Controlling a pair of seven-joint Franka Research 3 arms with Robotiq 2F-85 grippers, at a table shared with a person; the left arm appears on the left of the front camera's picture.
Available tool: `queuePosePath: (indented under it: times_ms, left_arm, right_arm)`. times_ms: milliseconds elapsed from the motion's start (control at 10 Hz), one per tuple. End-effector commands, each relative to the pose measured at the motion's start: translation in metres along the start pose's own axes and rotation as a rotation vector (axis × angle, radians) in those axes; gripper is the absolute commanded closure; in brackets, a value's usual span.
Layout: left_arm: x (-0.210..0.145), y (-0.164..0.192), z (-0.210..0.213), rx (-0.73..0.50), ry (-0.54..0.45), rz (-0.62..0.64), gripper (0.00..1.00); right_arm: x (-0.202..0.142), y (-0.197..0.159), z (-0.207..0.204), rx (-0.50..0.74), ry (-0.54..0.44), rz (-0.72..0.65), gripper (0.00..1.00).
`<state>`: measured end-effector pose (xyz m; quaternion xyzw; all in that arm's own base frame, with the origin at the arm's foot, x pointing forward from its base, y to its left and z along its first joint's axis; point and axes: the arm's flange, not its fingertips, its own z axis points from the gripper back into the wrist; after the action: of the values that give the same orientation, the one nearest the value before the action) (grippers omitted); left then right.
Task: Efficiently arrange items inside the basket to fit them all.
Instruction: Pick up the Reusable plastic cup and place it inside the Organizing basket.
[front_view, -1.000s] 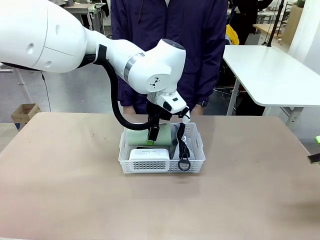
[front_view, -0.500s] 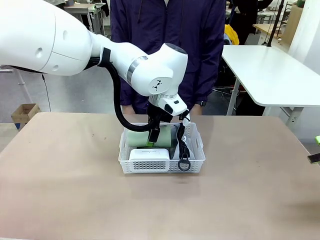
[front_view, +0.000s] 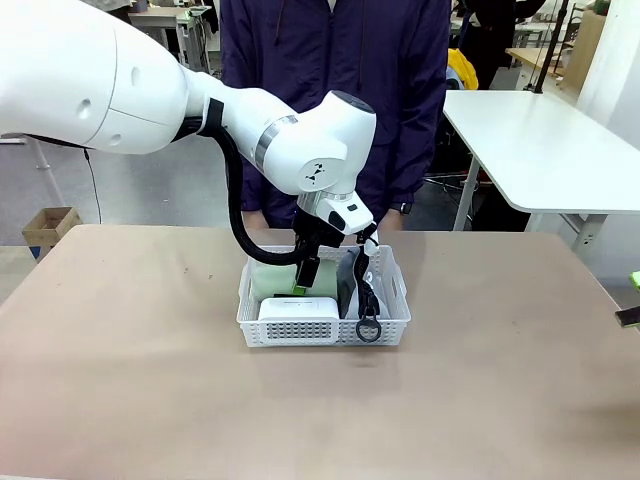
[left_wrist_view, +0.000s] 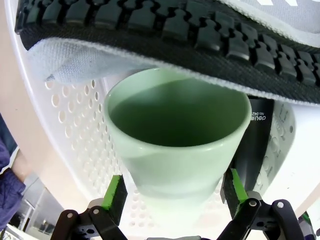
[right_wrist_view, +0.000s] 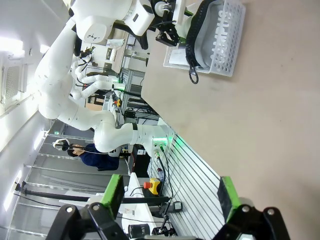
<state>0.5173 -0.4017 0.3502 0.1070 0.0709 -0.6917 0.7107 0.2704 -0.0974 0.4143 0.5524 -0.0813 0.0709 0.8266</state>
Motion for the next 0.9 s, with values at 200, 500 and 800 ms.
queuePosePath:
  times_ms: [200,500,800]
  left_arm:
    - [-0.001,0.003,0.007,0.026,0.0,0.013,0.0]
    - [-0.02,-0.007,0.026,0.049,-0.086,0.007,0.0]
    - [-0.112,-0.023,0.077,0.061,-0.357,0.085,0.0]
  right_arm:
    - [-0.002,0.0,0.002,-0.003,0.009,0.017,0.0]
    - [-0.002,0.0,0.002,-0.003,0.009,0.017,0.0]
    - [-0.002,0.0,0.002,-0.003,0.009,0.017,0.0]
